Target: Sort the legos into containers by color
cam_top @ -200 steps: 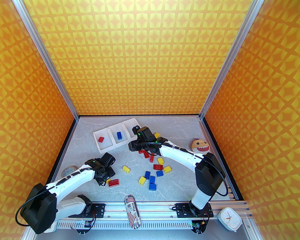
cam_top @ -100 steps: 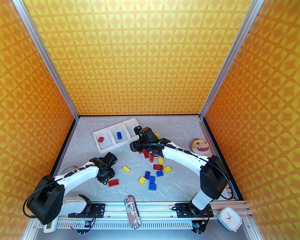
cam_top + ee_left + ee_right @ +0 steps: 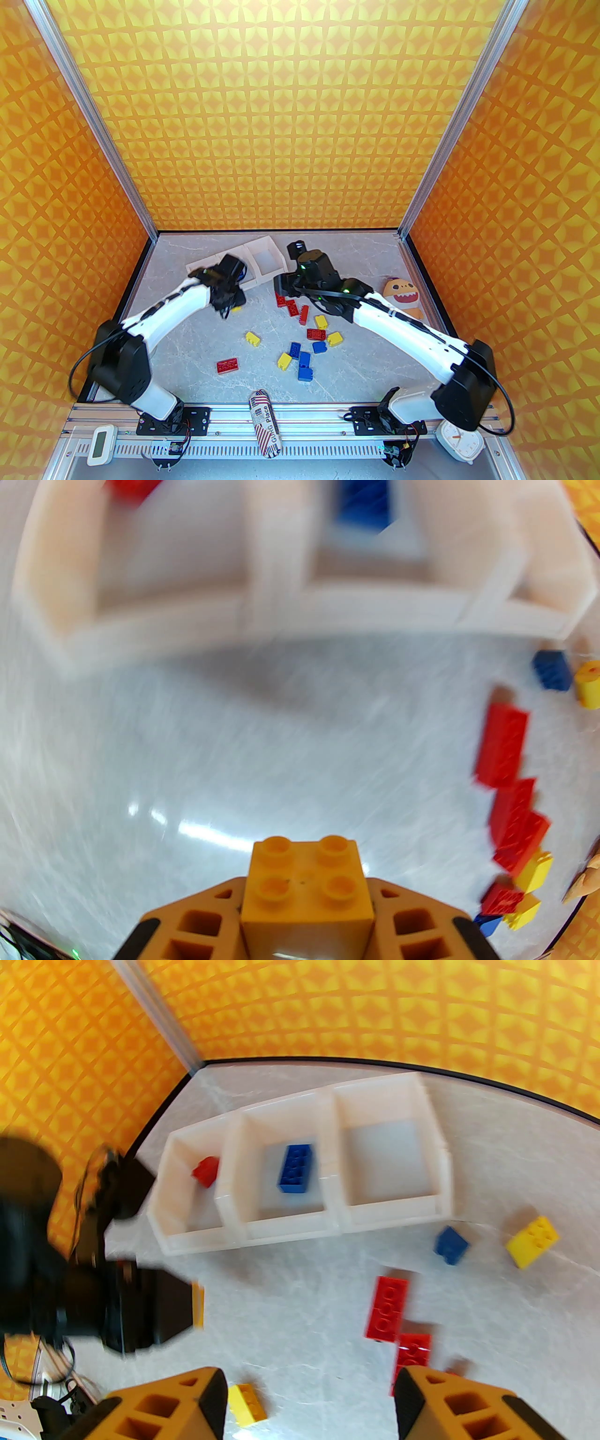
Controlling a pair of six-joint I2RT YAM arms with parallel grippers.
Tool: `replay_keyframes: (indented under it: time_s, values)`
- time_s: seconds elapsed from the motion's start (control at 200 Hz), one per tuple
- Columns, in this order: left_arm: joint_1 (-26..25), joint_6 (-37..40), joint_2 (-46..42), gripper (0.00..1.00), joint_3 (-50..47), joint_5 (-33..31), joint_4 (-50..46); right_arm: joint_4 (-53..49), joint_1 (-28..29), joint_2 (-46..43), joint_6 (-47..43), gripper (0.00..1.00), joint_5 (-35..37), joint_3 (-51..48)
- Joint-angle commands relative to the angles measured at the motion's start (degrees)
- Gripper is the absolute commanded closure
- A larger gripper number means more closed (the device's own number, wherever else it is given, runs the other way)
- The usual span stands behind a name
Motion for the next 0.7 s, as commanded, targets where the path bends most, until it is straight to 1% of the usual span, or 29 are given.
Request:
replay_keyframes:
  time_s: [0.0, 0.1, 0.185, 0.28, 0.49, 0.695]
  values:
    - [0.9, 6.8, 5.3, 0.73, 7.8, -0.8, -3.3, -2.1, -0.5, -3.9, 1.6, 0.35, 3.6, -3.4]
    - [1.2, 9.1, 10.9, 0.73, 17.2, -0.9, -3.7, -2.5, -0.8, -6.3, 1.8, 0.35, 4.4, -5.7]
    - [1.5, 10.2, 15.8, 0.75, 25.0, -0.9, -5.9, -3.2, -1.2, -7.6, 1.7, 0.35, 4.4, -6.9]
    - [2.1, 11.6, 19.9, 0.75, 31.2, -0.9, -6.2, -4.6, -1.3, -8.7, 1.2, 0.35, 4.7, -7.2]
    - [2.8, 16.2, 31.1, 0.75, 48.8, -0.8, -8.1, -5.3, -1.4, -10.8, 1.2, 0.35, 5.0, -8.4]
    - [4.1, 16.8, 40.4, 0.74, 62.4, 0.1, -8.1, -6.3, -1.4, -10.9, 2.0, 0.35, 5.1, -8.4]
